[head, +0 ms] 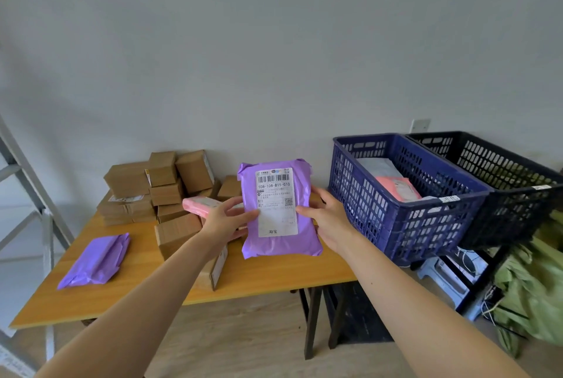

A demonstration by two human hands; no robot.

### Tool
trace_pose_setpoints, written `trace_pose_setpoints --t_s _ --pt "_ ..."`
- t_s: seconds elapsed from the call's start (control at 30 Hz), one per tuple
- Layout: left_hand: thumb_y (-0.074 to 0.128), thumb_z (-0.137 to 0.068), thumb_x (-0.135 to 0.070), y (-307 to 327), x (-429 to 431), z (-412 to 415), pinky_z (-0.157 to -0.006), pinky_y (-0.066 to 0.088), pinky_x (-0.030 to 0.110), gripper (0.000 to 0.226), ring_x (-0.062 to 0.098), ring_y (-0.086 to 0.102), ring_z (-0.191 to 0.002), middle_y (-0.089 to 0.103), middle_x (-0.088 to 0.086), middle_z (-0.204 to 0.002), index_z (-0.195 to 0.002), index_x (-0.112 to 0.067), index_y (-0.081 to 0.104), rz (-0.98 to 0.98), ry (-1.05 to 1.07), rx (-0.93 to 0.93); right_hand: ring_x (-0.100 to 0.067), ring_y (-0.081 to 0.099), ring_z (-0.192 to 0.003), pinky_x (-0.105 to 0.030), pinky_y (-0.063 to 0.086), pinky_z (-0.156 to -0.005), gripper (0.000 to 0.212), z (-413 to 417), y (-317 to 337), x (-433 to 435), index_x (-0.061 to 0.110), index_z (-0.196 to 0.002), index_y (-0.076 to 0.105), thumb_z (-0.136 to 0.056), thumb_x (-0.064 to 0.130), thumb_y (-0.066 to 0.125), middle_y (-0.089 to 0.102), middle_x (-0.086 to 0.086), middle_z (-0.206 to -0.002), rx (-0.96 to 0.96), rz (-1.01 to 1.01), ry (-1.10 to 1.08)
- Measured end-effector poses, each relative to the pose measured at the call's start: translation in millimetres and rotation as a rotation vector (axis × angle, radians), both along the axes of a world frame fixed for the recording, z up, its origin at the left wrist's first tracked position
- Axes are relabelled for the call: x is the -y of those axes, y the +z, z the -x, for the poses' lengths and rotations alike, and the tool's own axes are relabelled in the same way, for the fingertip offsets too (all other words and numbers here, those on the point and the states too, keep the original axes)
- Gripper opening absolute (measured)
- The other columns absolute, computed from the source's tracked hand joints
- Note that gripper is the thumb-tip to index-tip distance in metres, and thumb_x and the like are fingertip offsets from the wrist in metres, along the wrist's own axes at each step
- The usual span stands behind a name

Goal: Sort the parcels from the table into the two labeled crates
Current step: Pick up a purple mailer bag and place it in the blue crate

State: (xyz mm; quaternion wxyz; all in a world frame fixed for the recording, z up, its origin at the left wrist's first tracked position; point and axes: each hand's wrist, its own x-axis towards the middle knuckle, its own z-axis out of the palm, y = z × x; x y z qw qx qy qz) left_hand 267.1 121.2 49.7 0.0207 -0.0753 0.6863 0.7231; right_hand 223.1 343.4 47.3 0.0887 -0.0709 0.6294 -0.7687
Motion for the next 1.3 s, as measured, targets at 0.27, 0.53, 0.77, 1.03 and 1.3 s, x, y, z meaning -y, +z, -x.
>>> trace_pose_setpoints --t_s 0.27,0.53,0.77,1.03,1.3 --pt "0.074 -0.081 -0.005 -13 -40 -20 -0.071 0.06 0.032 0.046 0.024 0.072 -0.089 0.073 0.01 -0.101 -0.122 -0.019 0.058 -0.019 0.021 0.003 -0.013 0.072 -0.085 -0.028 0.059 -0.067 0.043 -29 -18 -39 0.029 -0.104 0.062 -0.082 -0.007 0.068 0.075 0.006 -0.089 0.025 0.0 -0.011" --pt "0.075 -0.08 -0.007 -21 -59 -26 -0.092 0.053 0.05 0.042 0.03 0.069 -0.098 0.072 0.012 -0.107 -0.118 -0.019 0.061 0.022 -0.091 -0.002 -0.019 0.069 -0.095 -0.032 0.058 -0.073 0.051 -64 -20 -62 0.016 -0.121 0.061 -0.077 -0.007 0.072 0.071 -0.005 -0.104 0.093 -0.035 -0.188" --pt "0.079 -0.076 -0.009 -39 -82 -15 -0.074 0.057 0.035 0.058 0.025 0.071 -0.091 0.073 0.008 -0.103 -0.129 -0.015 0.057 0.014 -0.216 0.021 -0.029 0.064 -0.106 -0.049 0.053 -0.091 0.05 -99 -27 -85 0.012 -0.118 0.062 -0.075 -0.013 0.068 0.069 -0.012 -0.11 0.148 -0.112 -0.367" --pt "0.08 -0.077 -0.013 -65 -140 -18 -0.06 0.058 0.027 0.046 0.019 0.074 -0.077 0.075 0.005 -0.091 -0.116 -0.025 0.058 0.033 -0.322 0.114 -0.02 0.065 -0.1 -0.043 0.054 -0.087 0.044 -125 -54 -131 0.03 -0.097 0.062 -0.075 -0.006 0.073 0.071 0.0 -0.099 0.188 -0.191 -0.545" --pt "0.08 -0.077 -0.014 -56 -207 1 -0.06 0.057 0.026 0.047 0.017 0.071 -0.075 0.07 0.011 -0.103 -0.116 -0.02 0.054 0.144 -0.321 0.09 -0.02 0.066 -0.1 -0.045 0.056 -0.087 0.041 -104 -53 -200 0.021 -0.11 0.063 -0.079 -0.005 0.067 0.071 0.001 -0.102 0.166 -0.215 -0.489"
